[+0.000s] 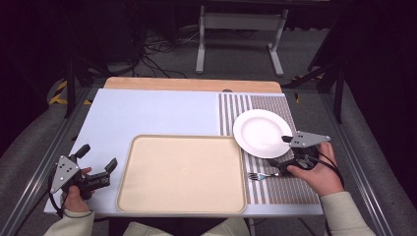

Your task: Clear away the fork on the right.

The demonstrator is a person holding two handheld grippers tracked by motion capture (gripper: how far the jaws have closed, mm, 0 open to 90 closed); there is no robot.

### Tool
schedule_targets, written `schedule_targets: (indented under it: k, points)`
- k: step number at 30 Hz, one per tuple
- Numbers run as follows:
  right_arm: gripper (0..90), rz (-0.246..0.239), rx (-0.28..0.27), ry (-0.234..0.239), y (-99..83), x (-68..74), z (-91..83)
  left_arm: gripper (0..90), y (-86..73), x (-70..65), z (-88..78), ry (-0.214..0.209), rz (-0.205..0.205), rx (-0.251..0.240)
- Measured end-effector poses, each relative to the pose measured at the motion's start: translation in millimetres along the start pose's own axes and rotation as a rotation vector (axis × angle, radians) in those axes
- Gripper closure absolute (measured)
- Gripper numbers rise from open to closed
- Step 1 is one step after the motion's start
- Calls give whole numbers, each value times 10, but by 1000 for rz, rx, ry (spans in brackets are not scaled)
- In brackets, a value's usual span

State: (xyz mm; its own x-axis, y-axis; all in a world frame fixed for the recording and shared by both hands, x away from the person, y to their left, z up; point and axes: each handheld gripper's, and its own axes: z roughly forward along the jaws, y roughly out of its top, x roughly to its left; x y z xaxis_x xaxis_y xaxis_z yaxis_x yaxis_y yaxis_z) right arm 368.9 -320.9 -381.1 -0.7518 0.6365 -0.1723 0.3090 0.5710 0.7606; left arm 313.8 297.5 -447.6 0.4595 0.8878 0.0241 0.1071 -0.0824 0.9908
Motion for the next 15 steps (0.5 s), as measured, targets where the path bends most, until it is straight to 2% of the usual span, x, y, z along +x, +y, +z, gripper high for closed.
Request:
schedule_targets:
  k: [2, 6, 15]
  points:
    - [51, -21, 38, 26, 10, -8, 14, 0, 1, 0, -1, -1, 1, 1]
    - [53, -44, 74, 47, 9, -21, 24, 0, 1, -2, -2, -2, 3, 3]
    - [59, -99, 210, 92, 26, -36, 81, 0, -2, -6, 2, 1, 7, 5]
